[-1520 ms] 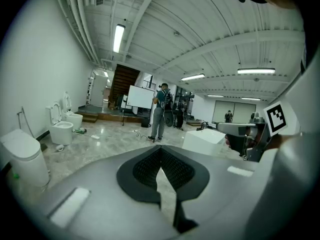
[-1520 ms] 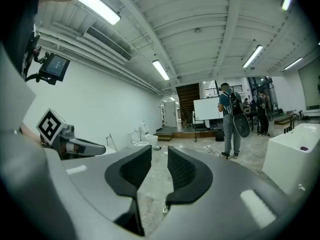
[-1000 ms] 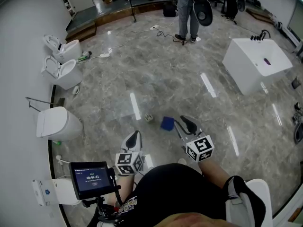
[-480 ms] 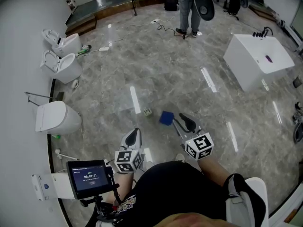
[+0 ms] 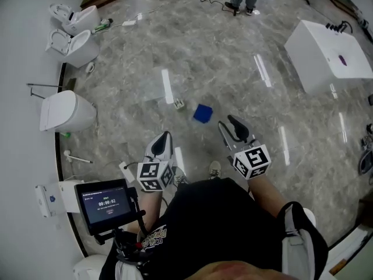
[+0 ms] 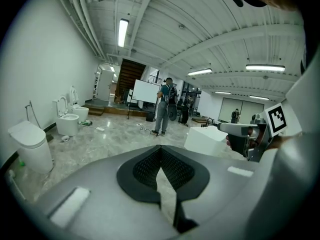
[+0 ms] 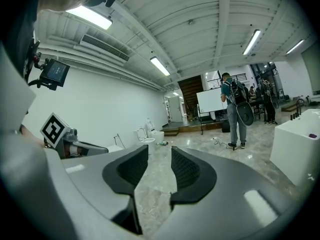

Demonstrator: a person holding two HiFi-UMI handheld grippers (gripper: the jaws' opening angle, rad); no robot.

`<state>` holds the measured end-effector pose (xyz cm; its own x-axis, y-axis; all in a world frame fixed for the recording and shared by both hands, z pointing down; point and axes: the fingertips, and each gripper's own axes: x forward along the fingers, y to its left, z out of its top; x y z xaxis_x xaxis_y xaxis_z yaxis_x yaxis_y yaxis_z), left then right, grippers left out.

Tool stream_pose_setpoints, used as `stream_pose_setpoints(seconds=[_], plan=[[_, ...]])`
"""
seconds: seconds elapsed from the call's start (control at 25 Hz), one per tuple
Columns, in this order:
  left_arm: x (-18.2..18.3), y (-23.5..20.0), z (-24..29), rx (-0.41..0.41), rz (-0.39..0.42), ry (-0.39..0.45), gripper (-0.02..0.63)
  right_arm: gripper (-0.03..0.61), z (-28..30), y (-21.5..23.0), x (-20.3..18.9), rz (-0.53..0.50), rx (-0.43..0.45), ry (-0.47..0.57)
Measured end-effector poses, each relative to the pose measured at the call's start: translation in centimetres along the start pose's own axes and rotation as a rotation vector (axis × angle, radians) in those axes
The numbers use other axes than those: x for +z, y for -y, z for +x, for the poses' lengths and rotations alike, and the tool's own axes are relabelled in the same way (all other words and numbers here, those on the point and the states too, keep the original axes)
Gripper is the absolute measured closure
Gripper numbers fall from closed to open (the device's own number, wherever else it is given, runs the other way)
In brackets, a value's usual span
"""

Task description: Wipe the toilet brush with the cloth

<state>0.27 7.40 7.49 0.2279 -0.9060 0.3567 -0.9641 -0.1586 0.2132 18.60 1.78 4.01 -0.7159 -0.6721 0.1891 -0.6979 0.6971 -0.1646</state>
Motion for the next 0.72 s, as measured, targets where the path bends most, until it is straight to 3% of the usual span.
stream_pose_setpoints(seconds=[0.28,0.4,0.44,0.52,0.6,0.72], plan=[[0.2,0.9,0.4,0.021,-0.048,-0.021,0.612,0.419,1.4,0.8,0.9,0.006,0.050,-0.007],[0.9,1.8,0.8,-0.039,-0.108,-0.021,0.612,0.413,2.3,0.7,1.5,0.010,0.088,-0.001],[1.1,2.8,0.8,-0.110,-0.127,-0.019,0.612,0.410,2.5,0.6,1.6,0.013,0.097,0.006],[1.6,6.6,0.3,-0.358,-0.185,-0.026,0.612,0.394,2.4,0.3,2.2,0.040,0.128,0.044],[2.2,10.5,-0.6,-0.580,-0.215,-0.025,0.612,0.377,1.6,-0.6,3.4,0.121,0.215,0.110],[2.8,13.6,-1.3,-0.713,-0.143,-0.037,0.603,0.373,0.8,-3.2,5.2,0.321,0.417,0.167]])
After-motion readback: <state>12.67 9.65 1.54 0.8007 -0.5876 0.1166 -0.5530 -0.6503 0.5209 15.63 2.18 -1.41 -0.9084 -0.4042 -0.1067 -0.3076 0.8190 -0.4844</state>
